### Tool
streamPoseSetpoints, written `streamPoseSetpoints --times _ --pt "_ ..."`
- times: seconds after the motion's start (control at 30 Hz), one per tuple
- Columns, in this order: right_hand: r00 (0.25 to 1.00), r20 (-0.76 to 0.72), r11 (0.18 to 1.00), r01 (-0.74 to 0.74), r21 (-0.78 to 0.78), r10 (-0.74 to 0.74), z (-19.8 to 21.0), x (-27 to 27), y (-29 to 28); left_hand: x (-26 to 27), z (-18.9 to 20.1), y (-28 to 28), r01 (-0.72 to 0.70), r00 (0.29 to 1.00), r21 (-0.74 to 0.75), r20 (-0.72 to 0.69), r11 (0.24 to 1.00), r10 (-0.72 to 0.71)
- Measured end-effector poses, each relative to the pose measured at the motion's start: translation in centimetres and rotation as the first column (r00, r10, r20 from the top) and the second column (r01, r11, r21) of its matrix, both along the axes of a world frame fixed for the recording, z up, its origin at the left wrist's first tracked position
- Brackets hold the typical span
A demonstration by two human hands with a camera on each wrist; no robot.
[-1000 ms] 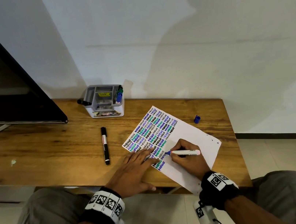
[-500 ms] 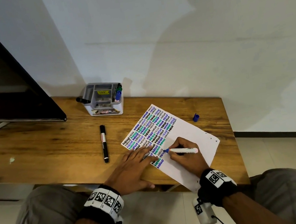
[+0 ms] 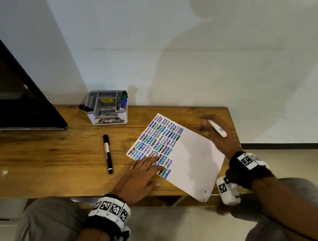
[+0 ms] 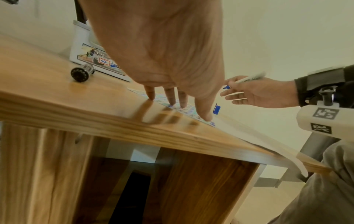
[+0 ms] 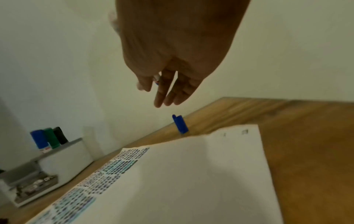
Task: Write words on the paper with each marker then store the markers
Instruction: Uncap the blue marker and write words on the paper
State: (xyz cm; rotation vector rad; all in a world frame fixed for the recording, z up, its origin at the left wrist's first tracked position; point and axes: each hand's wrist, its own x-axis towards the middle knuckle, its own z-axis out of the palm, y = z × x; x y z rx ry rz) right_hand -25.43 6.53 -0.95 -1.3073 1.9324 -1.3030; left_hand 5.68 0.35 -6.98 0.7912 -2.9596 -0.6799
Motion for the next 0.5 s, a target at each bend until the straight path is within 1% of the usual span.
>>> streamPoseSetpoints --times 0.03,0.07,0.1,0.17,0.27,0.37,0.5 --pt "0.993 -0.120 0.999 0.005 0.035 -0.001 0.4 -0.8 -0.4 0.0 0.1 0.0 -0.009 1.000 0.004 -0.022 1.000 0.009" --pt "0.979 -0.202 0.995 0.008 0.097 0.012 0.7 -1.5 -0.8 0.1 0.2 -0.1 -0.018 0.999 0.008 -0.047 1.000 0.019" --pt "0.969 -0.244 0.986 0.011 0.165 0.030 0.7 -2.1 -1.3 0.1 0.3 -0.2 -0.027 0.997 0.011 -0.075 1.000 0.028" --pt "0.963 -0.262 0.962 0.011 0.273 0.063 0.1 -3.1 -2.2 0.2 0.6 -0.5 -0.054 0.991 0.012 -0.124 0.998 0.055" --pt "0.942 -0.322 0.932 0.032 0.360 0.092 -1.3 -3.8 -3.2 0.4 0.9 -0.7 -0.089 0.984 -0.005 -0.155 0.996 0.088" --pt "0.931 -0.353 0.921 0.056 0.385 0.090 -2.1 -3.6 -3.7 0.5 1.0 -0.9 -0.107 0.983 0.003 -0.149 0.994 0.107" --pt "0.917 -0.393 0.936 0.074 0.345 0.073 -3.5 -3.8 -4.0 0.5 1.0 -1.0 -0.117 0.983 0.006 -0.145 0.993 0.116"
